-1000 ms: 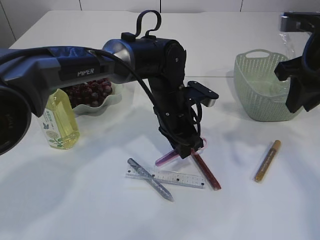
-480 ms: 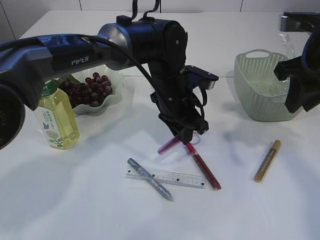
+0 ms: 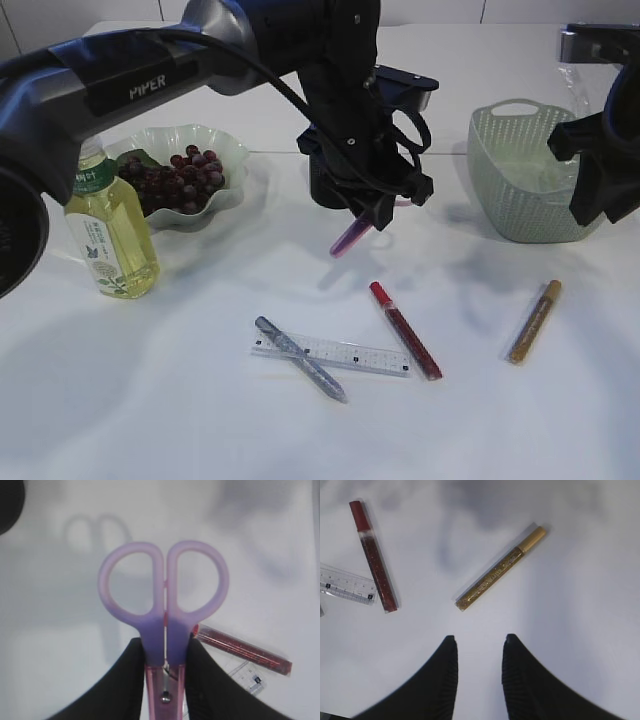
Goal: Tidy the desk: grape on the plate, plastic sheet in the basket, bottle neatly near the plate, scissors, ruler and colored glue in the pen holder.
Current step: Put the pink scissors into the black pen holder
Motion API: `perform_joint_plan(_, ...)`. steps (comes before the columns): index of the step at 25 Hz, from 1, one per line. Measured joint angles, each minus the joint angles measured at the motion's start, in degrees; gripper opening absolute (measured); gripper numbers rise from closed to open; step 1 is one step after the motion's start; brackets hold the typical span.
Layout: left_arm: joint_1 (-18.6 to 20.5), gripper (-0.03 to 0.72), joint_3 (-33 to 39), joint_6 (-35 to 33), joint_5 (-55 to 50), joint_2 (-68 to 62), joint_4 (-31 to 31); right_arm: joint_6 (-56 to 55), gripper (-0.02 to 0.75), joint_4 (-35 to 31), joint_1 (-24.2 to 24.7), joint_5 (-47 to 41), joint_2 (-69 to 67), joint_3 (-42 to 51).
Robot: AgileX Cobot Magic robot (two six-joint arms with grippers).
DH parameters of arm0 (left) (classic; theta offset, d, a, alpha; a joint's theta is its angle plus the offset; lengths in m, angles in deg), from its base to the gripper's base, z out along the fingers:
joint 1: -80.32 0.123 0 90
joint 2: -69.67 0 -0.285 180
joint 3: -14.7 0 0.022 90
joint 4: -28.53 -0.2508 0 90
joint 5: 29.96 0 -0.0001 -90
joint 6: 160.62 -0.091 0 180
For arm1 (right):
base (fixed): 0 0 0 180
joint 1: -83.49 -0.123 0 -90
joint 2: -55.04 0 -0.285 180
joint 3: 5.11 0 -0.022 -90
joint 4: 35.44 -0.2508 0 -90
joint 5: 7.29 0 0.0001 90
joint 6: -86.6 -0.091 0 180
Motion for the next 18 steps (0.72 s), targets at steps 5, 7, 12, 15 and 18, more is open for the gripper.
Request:
perform_joint_plan(5,0.0,0.173,-0.1,0.3,-0.1,0.0,-1.1,0.0,0.238,0.0,0.0,0.0,0.0,0.0)
perform_joint_plan(7,0.0,0.173,-0.1,0.3,-0.1,0.0,-1.1,0.0,0.238,0.0,0.0,0.0,0.0,0.0)
perform_joint_plan(12,0.0,0.173,-0.1,0.3,-0.2,0.4,-1.1,0.0,0.238,0.0,0.0,0.0,0.0,0.0)
perform_joint_plan(15,0.0,0.173,-0.1,0.3,-0.2,0.9,-0.9,0.0,0.238,0.2,0.0,0.0,0.0,0.0)
perform_joint_plan(18,0.0,0.173,-0.1,0.3,-0.2,1.8,-0.8,0.0,0.238,0.4,0.0,0.0,0.0,0.0)
